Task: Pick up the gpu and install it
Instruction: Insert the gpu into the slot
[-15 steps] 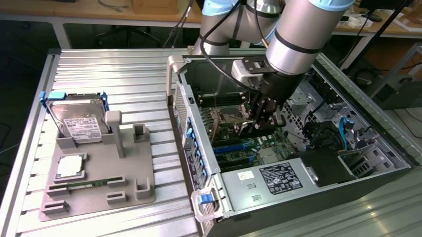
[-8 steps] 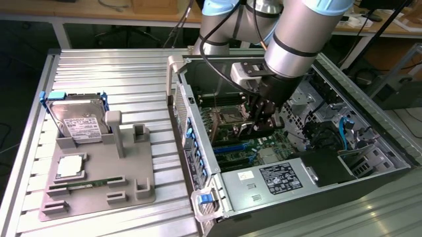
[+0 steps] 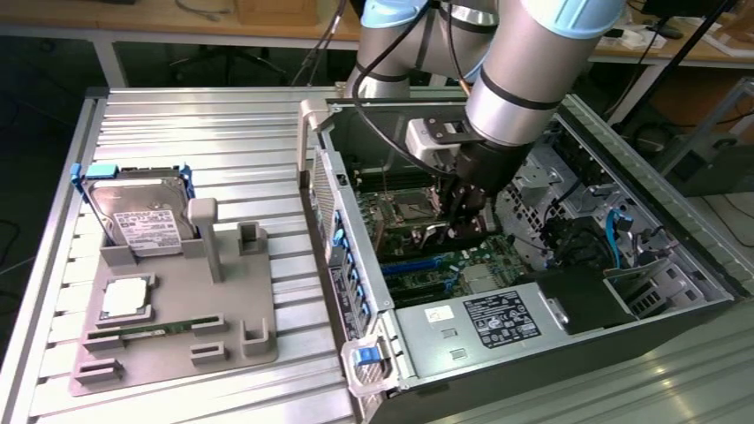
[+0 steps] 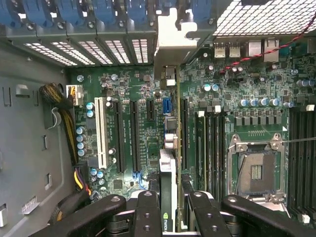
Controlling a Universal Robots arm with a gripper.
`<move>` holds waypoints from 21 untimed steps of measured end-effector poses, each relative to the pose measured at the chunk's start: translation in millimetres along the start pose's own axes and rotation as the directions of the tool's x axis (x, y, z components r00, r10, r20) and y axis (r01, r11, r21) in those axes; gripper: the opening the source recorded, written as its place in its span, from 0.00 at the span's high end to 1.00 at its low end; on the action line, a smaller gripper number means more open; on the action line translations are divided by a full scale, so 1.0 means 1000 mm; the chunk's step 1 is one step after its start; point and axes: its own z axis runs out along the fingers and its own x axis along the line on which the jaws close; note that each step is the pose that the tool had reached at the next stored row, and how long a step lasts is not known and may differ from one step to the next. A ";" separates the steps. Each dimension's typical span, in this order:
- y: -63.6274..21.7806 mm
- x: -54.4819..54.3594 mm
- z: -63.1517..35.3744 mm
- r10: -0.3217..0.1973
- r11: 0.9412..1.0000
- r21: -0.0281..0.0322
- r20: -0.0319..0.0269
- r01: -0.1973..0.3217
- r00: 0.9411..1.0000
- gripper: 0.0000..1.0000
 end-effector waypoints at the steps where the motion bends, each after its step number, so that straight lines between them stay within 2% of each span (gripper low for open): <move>1: 0.0021 0.000 0.0015 0.000 1.000 0.000 0.000 0.000 1.000 0.73; 8: 0.0163 0.001 0.0106 -0.001 1.000 0.000 0.000 0.001 1.000 0.73; 9: 0.0180 0.001 0.0123 -0.001 1.000 -0.002 0.000 0.001 1.000 0.73; 10: 0.0181 0.001 0.0137 0.000 1.000 -0.012 -0.001 0.000 1.000 0.73; 15: 0.0181 0.001 0.0183 0.000 1.000 -0.012 0.000 0.000 1.000 0.73; 21: 0.0168 0.001 0.0202 0.000 1.000 -0.016 0.000 0.000 1.000 0.73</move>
